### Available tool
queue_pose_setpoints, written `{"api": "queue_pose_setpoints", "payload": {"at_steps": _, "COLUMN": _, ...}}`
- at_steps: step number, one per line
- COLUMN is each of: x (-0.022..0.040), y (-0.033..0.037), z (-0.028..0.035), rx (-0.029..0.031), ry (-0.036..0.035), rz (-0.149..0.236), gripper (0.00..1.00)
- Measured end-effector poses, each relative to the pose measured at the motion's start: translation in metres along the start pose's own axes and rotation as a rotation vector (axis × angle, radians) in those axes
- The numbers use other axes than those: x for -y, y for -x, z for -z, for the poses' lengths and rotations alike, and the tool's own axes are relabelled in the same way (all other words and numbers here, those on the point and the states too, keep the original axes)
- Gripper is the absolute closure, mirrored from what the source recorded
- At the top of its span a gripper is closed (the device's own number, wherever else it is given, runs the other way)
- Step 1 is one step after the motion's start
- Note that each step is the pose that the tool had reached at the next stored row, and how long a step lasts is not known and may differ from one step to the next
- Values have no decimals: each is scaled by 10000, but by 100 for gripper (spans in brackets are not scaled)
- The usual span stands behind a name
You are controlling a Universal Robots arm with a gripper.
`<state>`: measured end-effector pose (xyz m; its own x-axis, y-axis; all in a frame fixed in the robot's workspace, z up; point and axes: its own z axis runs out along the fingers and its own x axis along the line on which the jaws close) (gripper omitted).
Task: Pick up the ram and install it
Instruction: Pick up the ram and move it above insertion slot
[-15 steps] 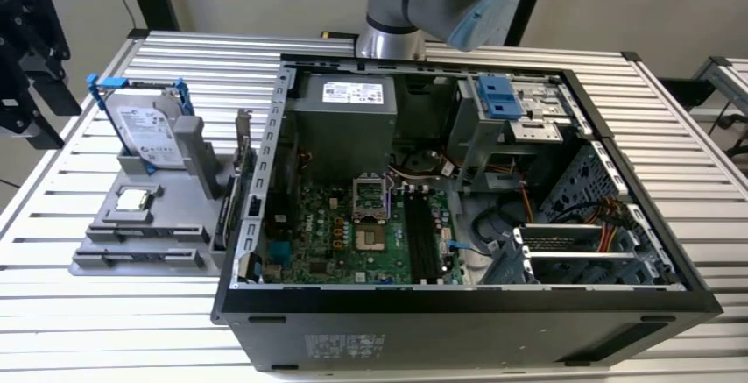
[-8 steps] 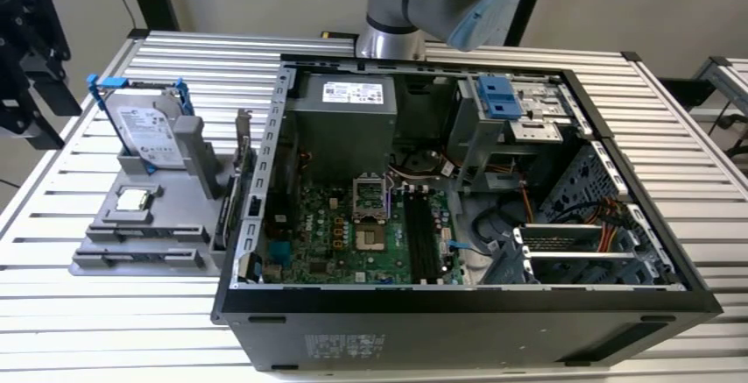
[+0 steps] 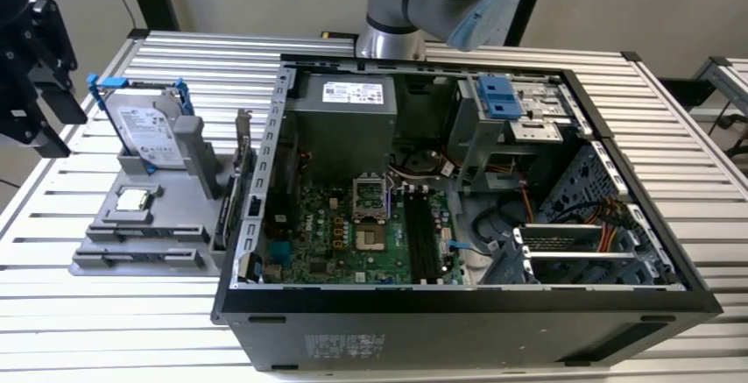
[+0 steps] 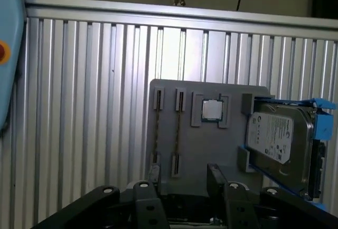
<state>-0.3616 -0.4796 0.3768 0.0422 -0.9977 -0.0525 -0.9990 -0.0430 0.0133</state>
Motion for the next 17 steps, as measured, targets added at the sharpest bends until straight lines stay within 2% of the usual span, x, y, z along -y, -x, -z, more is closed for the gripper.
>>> {"api": "queue_pose_setpoints", "payload": {"at_steps": 6, "x": 2, "y": -4, "z": -72, "rx": -3, "ry": 1, "rz": 0, "gripper": 0}}
{"api": "queue_pose_setpoints", "payload": {"at_steps": 13, "x": 2, "y": -5, "z": -88, "rx": -3, "ry": 1, "rz": -1, "gripper": 0}}
{"api": "queue_pose_setpoints", "payload": {"at_steps": 17, "x": 2, "y": -7, "z": -125, "rx": -3, "ry": 0, "rz": 0, "gripper": 0}}
